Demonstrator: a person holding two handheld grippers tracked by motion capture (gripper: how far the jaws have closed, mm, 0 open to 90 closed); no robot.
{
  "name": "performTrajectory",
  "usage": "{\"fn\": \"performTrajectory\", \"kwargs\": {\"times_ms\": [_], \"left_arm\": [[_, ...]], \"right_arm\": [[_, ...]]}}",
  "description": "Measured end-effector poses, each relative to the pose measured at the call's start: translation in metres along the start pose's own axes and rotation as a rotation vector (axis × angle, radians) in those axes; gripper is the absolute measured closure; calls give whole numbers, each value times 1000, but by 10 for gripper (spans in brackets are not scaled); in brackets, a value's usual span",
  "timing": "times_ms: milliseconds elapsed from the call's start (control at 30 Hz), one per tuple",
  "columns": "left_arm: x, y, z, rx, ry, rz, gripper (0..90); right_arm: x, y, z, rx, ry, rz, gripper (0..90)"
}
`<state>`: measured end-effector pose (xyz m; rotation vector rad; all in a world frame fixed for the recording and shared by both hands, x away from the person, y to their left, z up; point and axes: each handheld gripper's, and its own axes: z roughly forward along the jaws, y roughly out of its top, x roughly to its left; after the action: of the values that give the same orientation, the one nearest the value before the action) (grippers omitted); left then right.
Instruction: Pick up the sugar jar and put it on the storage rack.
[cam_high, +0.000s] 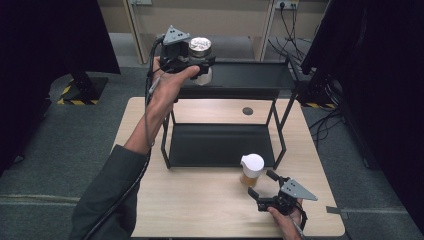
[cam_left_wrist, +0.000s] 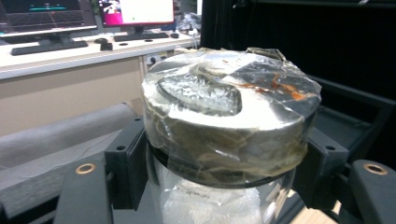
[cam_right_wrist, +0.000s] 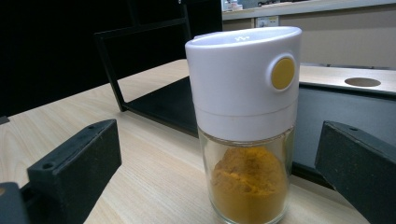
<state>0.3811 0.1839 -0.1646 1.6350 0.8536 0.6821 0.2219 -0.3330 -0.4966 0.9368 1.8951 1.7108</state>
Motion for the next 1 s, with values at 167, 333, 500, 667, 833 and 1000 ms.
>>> {"fn": "performTrajectory", "kwargs": {"times_ms": [167,333,500,667,833,1000], "left_arm": [[1,-1,5,-11,26,-4,308],[1,-3,10,-24,53,-14,308],[0,-5,17,-22,71,-16,308],[1,-8,21,-30,77,-26,308],[0,-11,26,-26,98,-17,308],[1,-15,31,-21,98,-24,308]], "right_arm": [[0,0,0,1,2,0,7],[0,0,0,0,3,1,6],[0,0,1,0,4,2,6],[0,0,1,0,6,1,6],[-1,0,1,-1,7,3,6],[-1,0,1,2,9,5,6]]}}
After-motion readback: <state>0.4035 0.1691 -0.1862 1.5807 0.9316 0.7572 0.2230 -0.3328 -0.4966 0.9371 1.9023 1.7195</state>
